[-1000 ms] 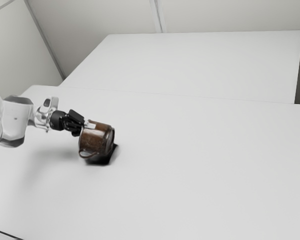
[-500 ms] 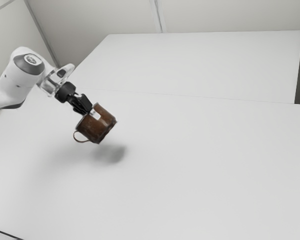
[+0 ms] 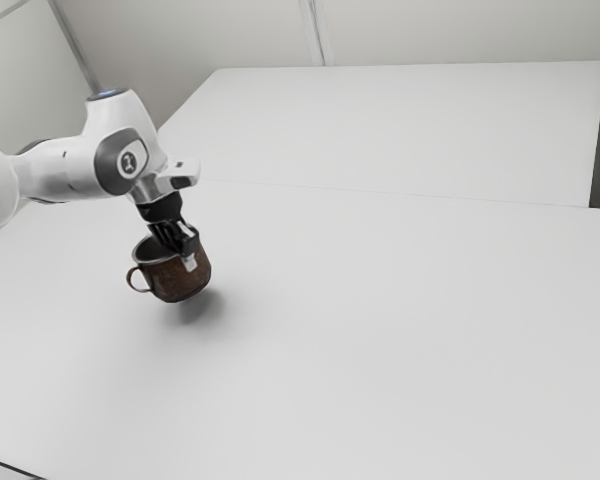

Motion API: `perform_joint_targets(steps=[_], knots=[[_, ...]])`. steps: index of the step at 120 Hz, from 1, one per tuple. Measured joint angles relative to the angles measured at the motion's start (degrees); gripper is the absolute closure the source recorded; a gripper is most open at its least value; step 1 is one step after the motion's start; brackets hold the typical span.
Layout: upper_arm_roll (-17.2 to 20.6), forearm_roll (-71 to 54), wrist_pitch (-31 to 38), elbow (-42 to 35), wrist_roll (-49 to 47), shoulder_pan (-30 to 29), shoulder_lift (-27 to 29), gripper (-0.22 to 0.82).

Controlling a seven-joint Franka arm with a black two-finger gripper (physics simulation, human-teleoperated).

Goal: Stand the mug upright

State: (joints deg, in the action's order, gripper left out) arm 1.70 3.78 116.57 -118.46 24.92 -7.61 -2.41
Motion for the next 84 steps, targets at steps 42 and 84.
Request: perform_joint_targets(steps=[42,84], knots=[[0.9,-5.18,9.93,-7.35,-9.79,-0.96,-0.87,0.78],[1.01,-4.56,12.47,-8.53,-15.66,-0.64,-1.86,0.37]])
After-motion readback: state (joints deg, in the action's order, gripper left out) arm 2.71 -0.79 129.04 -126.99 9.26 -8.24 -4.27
